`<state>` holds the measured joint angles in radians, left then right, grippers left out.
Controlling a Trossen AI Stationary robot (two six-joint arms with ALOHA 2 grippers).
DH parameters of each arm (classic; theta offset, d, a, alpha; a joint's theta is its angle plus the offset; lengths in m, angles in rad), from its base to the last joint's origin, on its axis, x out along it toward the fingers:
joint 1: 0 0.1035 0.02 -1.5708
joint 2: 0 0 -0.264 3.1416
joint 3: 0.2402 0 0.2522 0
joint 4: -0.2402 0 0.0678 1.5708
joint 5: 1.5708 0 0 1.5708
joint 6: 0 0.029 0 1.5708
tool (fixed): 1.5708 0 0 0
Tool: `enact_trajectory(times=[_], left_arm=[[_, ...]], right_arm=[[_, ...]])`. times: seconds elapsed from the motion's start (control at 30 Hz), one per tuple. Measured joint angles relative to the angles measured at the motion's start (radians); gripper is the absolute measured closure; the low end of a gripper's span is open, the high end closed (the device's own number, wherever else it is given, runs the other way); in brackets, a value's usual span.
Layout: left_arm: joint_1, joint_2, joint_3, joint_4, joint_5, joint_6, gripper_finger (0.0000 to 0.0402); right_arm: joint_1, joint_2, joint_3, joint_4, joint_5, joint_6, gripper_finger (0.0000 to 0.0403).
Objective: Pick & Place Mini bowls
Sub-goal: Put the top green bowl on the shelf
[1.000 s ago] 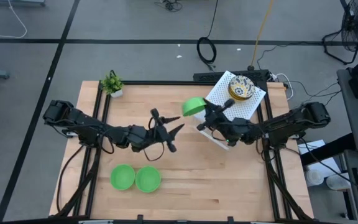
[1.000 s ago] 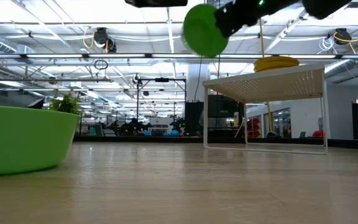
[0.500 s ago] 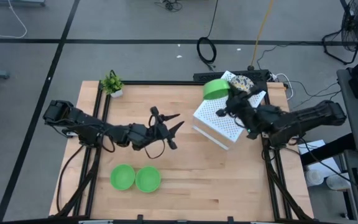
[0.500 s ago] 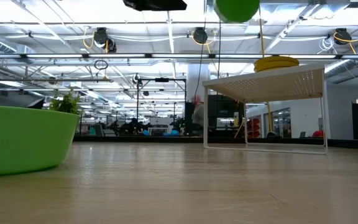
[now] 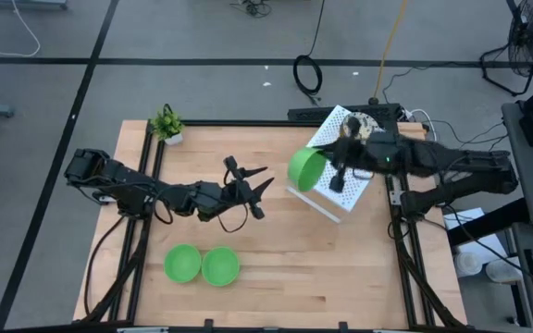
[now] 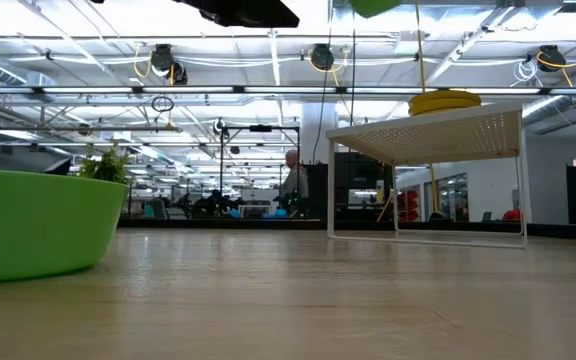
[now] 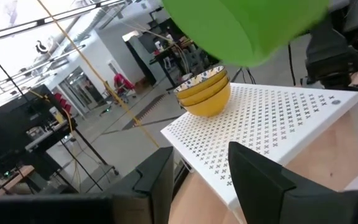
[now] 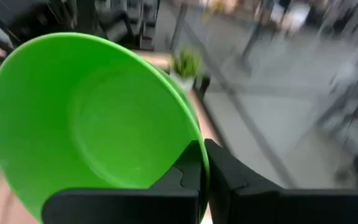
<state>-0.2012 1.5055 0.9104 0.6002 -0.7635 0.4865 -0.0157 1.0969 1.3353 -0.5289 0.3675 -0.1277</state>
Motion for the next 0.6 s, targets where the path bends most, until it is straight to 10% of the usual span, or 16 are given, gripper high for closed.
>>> enact_trajectory(times=[0.3, 0.6], left_arm=[[0.009, 0.0, 0.0, 0.001, 0.004, -0.003, 0.0245], [0.012, 0.0, 0.0, -0.004, 0.004, -0.003, 0.0245]], right_arm=[[-0.252, 0.121, 0.176, -0.582, -0.163, 0.147, 0.0403], [-0.387, 0.226, 0.133, -0.631, -0.269, 0.097, 0.0403]])
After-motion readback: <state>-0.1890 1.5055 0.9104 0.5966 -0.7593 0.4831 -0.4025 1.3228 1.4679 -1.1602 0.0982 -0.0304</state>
